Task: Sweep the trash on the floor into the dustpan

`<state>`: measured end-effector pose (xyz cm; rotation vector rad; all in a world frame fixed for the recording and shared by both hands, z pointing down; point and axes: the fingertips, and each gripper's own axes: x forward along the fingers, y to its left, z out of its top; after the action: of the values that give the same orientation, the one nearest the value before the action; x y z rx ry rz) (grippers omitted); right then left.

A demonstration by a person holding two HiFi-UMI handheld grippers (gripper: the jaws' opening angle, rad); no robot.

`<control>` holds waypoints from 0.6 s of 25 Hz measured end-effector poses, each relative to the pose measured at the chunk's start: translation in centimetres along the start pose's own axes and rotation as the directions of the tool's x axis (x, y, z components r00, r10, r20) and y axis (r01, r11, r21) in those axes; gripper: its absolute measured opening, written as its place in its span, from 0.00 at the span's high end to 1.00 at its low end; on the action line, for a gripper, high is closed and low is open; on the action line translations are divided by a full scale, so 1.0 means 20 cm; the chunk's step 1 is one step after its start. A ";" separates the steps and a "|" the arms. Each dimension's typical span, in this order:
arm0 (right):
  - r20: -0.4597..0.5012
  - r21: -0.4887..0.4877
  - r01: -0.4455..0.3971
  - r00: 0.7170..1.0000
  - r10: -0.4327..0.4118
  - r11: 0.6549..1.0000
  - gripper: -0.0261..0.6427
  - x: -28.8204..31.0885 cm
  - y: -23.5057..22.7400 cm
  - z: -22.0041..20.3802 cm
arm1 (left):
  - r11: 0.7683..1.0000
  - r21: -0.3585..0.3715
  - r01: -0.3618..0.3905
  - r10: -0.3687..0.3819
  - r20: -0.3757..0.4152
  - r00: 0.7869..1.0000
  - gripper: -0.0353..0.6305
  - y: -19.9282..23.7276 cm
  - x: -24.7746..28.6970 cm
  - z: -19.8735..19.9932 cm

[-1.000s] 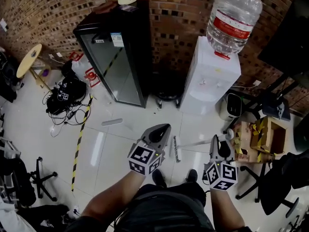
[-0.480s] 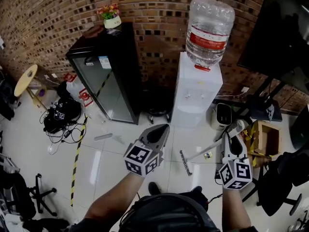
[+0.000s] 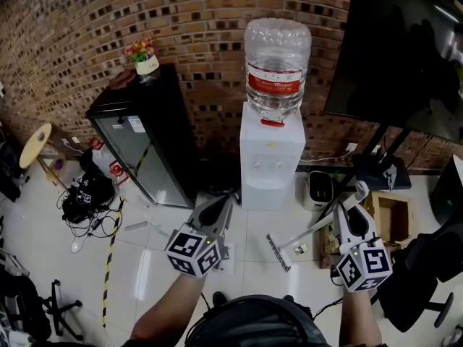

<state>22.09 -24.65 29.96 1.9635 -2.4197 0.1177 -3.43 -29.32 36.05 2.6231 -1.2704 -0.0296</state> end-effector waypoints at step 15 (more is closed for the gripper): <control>0.011 -0.035 -0.013 1.000 0.013 0.999 0.78 -0.24 -0.38 0.09 | 0.998 0.013 0.058 -0.058 -0.011 0.998 0.95 -0.42 0.14 0.08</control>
<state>30.58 -21.74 28.15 1.9401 -2.4244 0.0643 4.69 -26.77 33.01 2.6670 -1.1953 -0.0163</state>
